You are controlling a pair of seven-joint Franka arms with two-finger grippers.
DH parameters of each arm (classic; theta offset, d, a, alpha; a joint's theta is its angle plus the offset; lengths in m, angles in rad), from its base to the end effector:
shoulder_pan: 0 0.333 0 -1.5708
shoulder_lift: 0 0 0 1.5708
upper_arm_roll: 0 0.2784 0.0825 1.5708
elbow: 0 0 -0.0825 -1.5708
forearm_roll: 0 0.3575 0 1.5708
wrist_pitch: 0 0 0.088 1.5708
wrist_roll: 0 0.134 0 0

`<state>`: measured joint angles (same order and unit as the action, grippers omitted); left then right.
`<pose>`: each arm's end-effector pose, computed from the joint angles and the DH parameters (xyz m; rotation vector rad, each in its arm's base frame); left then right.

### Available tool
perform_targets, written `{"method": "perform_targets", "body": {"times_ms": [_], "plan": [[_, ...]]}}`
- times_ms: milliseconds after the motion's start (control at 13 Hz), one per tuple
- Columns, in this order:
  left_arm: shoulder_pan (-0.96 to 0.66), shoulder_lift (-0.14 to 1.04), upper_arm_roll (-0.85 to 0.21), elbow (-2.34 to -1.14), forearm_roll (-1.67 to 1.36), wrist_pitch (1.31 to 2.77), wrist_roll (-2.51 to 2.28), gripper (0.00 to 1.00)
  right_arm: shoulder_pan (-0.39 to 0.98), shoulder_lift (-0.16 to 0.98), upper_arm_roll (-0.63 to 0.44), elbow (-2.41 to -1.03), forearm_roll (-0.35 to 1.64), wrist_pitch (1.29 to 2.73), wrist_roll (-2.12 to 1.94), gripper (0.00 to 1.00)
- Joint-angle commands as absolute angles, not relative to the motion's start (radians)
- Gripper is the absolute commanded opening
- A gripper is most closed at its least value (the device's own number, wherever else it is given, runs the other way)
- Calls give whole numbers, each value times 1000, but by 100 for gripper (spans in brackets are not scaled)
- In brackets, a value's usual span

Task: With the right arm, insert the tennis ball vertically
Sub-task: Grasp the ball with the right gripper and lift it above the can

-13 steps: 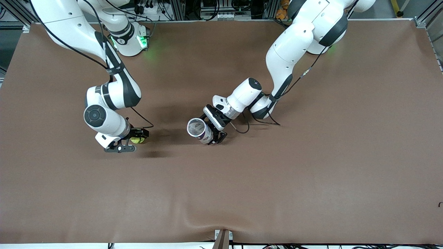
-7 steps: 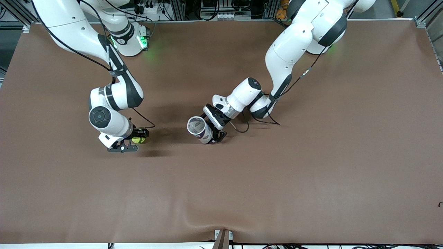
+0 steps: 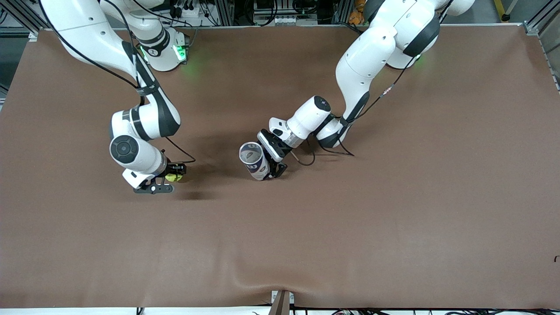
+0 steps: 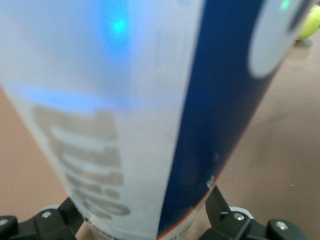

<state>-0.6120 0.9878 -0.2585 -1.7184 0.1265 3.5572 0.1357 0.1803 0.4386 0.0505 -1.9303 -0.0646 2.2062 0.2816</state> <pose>0.4402 -0.5020 0.1244 2.2249 -1.1189 1.0334 0.5526 0.1262 0.2054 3.0659 -0.0173 -0.2299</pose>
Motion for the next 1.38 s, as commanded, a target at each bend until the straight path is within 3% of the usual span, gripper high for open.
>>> {"method": "perform_targets", "body": {"times_ms": [0,230,460,997,1304], "plan": [[-611,914,-249,-1799,117,3556,133,100,245,397,71,-1734,-74,1925,449,5],[-609,884,-249,-1832,120,3557,135,100,291,399,69,-1527,102,1708,540,2],[-609,874,-249,-1842,120,3557,135,100,328,403,72,-1404,161,1643,702,2],[-609,850,-249,-1864,121,3557,141,100,474,465,69,-1348,219,1716,995,2],[-607,848,-249,-1864,124,3556,152,92,508,503,69,-1348,219,1796,1054,2]]}}
